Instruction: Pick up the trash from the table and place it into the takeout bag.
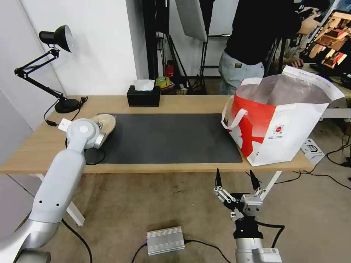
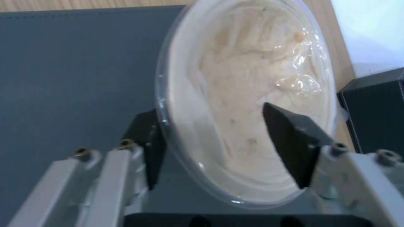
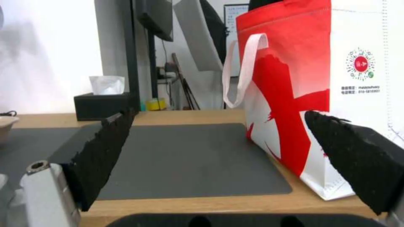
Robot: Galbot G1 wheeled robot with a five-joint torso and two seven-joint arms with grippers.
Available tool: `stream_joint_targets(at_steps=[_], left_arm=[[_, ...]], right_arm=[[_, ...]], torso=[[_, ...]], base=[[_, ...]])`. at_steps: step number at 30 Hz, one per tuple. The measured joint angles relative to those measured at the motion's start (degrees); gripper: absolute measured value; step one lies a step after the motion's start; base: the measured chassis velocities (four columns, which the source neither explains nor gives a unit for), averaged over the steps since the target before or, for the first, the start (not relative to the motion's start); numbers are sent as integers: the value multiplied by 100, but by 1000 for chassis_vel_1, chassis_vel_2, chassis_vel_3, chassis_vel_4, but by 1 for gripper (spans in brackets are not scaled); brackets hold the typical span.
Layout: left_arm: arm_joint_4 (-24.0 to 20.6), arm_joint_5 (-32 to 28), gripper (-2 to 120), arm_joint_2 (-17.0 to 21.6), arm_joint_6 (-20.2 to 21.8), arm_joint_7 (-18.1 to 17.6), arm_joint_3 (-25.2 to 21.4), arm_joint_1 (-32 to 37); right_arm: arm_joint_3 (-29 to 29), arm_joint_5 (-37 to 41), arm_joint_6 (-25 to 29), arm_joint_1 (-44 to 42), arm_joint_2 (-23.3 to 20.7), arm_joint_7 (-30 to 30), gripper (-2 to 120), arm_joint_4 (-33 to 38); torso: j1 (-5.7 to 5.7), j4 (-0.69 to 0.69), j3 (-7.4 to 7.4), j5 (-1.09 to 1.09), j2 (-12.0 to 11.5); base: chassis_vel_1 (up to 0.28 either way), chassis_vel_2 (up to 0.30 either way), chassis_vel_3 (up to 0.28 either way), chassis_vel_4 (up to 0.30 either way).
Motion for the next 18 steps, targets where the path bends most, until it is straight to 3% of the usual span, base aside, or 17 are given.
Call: stream_joint_targets(at_steps=[2, 7, 11, 15, 18], left_arm=[[-7, 15, 45, 0, -3, 0, -12, 35], [-69, 26, 32, 7, -3, 0, -21, 85], [-98, 47, 13, 15, -6, 3, -29, 98], [-125, 68, 1, 33, -9, 19, -46, 130], [-161, 95, 1, 37, -9, 21, -57, 165]], right_arm=[[0, 0, 0, 0, 0, 0, 100, 0], [0, 0, 0, 0, 0, 0, 100, 0], [0, 0, 0, 0, 0, 0, 100, 0], [0, 0, 0, 0, 0, 0, 100, 0], [0, 0, 0, 0, 0, 0, 100, 0]], torso=[[0, 0, 0, 0, 0], [0, 0, 0, 0, 0], [0, 0, 0, 0, 0], [0, 0, 0, 0, 0], [0, 0, 0, 0, 1]], base=[[0, 0, 0, 0], [0, 0, 0, 0], [0, 0, 0, 0], [0, 0, 0, 0], [0, 0, 0, 0]])
